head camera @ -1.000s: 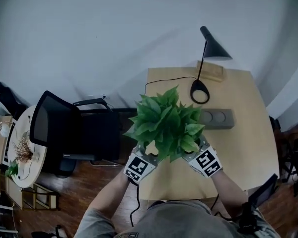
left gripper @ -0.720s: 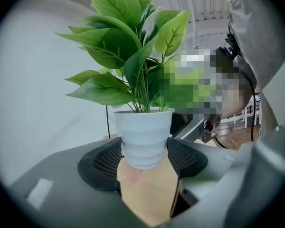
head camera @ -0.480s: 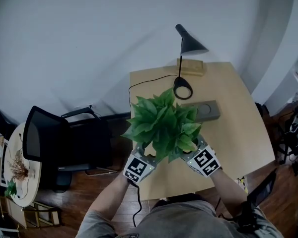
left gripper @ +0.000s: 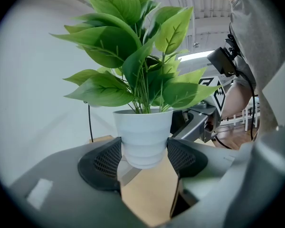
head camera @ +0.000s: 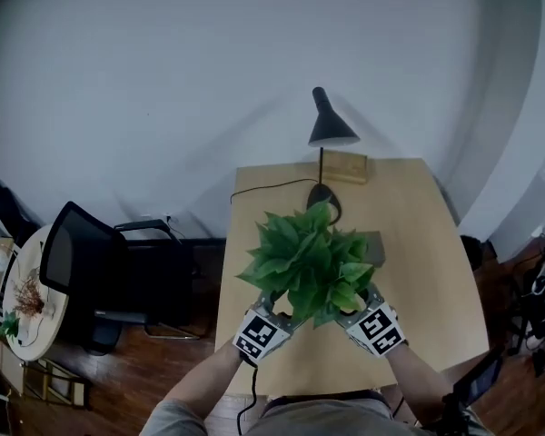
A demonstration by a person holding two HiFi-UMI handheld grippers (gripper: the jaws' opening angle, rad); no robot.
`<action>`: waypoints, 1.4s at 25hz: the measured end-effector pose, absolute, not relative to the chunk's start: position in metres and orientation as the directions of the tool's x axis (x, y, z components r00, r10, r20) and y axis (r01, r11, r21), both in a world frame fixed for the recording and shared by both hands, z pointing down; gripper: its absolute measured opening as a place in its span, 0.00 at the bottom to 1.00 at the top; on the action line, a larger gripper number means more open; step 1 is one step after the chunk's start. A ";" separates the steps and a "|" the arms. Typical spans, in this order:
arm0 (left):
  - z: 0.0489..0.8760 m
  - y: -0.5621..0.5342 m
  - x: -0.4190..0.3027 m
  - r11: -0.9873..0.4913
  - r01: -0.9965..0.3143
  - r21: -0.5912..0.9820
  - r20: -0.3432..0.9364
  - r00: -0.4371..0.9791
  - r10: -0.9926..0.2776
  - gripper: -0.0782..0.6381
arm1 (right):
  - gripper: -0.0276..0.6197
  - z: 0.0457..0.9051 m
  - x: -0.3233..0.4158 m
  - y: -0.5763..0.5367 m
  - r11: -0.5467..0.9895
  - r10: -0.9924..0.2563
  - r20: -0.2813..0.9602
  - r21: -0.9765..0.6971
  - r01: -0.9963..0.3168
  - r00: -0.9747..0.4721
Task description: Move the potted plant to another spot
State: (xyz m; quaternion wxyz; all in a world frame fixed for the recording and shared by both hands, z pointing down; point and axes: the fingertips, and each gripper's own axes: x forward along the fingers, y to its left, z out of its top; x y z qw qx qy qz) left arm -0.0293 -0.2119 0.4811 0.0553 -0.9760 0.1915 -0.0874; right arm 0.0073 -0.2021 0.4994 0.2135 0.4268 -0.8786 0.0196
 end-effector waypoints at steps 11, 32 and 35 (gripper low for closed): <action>0.483 -0.170 0.152 -0.853 -0.509 -0.116 0.138 0.842 -0.521 0.53 | 0.49 0.501 0.193 -0.166 0.738 -0.654 0.408 0.158 -0.657 -0.637; 0.502 -0.162 0.198 -0.938 -0.339 -0.072 0.196 0.917 -0.347 0.53 | 0.49 0.518 0.233 -0.151 0.611 -0.736 0.460 0.134 -0.780 -0.497; 0.510 -0.160 0.225 -0.945 -0.315 -0.084 0.206 0.923 -0.326 0.53 | 0.49 0.527 0.259 -0.147 0.586 -0.747 0.467 0.125 -0.800 -0.474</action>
